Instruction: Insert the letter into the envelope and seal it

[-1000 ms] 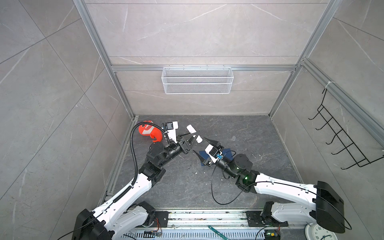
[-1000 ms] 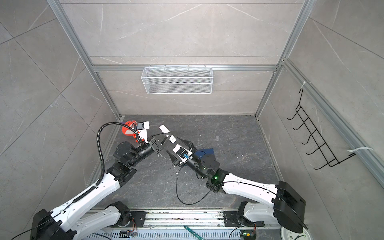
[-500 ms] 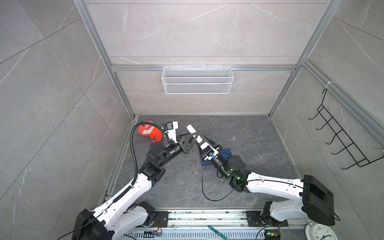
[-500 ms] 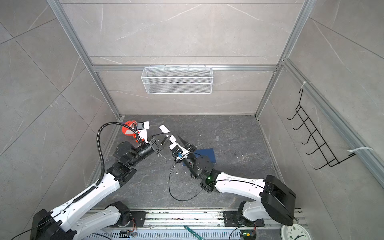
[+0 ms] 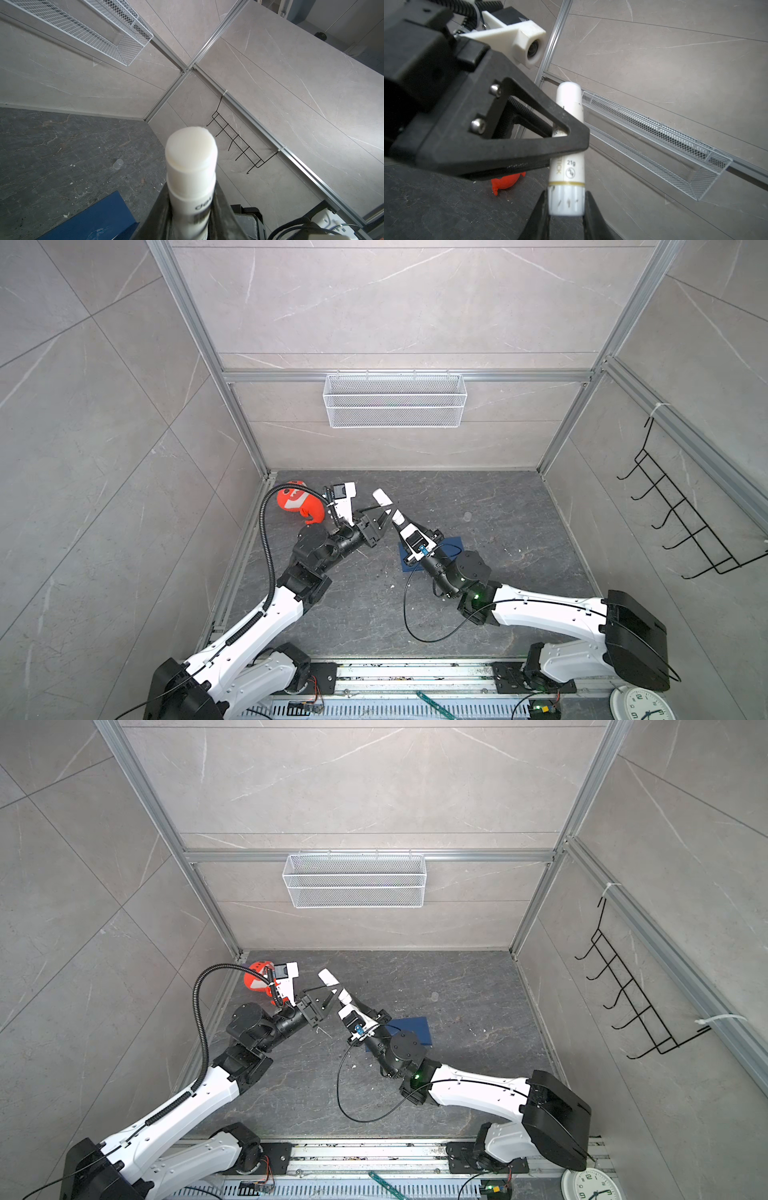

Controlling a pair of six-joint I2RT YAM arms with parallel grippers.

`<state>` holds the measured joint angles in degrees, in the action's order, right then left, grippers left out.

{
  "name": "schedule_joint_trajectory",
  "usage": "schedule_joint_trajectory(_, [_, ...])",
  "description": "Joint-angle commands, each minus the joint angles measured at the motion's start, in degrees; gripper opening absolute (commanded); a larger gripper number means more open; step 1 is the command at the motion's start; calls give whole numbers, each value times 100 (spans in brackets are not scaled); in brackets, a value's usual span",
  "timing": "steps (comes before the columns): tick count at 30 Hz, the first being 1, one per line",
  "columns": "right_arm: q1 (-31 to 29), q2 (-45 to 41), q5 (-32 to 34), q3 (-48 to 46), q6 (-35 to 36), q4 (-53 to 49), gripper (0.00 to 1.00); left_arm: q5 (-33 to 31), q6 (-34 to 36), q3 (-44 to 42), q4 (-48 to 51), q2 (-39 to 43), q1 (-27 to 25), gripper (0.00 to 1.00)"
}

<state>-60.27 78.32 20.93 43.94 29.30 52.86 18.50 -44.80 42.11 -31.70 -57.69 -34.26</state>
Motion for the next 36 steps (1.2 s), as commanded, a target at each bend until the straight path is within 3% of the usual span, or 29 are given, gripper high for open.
schedule_joint_trajectory(1, [53,-267,-461,328,-810,-500,6,16,106,175,-128,53,-15,0])
schedule_joint_trajectory(7, [804,-569,-2068,541,-3082,-1403,5,28,173,136,-121,61,-19,0])
schedule_joint_trajectory(10, [1060,-561,-2608,641,-3642,-1604,6,10,164,122,-122,51,-19,0])
schedule_joint_trajectory(12, [1050,-559,-2755,692,-3425,-1680,11,4,129,122,-119,38,-19,0])
schedule_joint_trajectory(15, [1014,-621,-2622,605,-2988,-1658,31,-24,27,135,-127,30,-18,0])
schedule_joint_trajectory(18, [846,-754,-2123,319,-2181,-1390,53,-187,-274,162,-40,41,-19,0])
schedule_joint_trajectory(21, [564,-809,-1441,-184,-1150,-511,64,-369,-790,226,118,26,-18,0])
schedule_joint_trajectory(23, [410,-722,-1061,-471,-601,218,67,-450,-1249,228,121,4,-18,0])
schedule_joint_trajectory(28, [312,-449,-691,-676,-286,1187,66,-382,-2058,263,151,-80,-19,0])
schedule_joint_trajectory(36, [310,-41,-371,-477,-412,1450,58,-269,-2123,298,241,-83,-17,0])
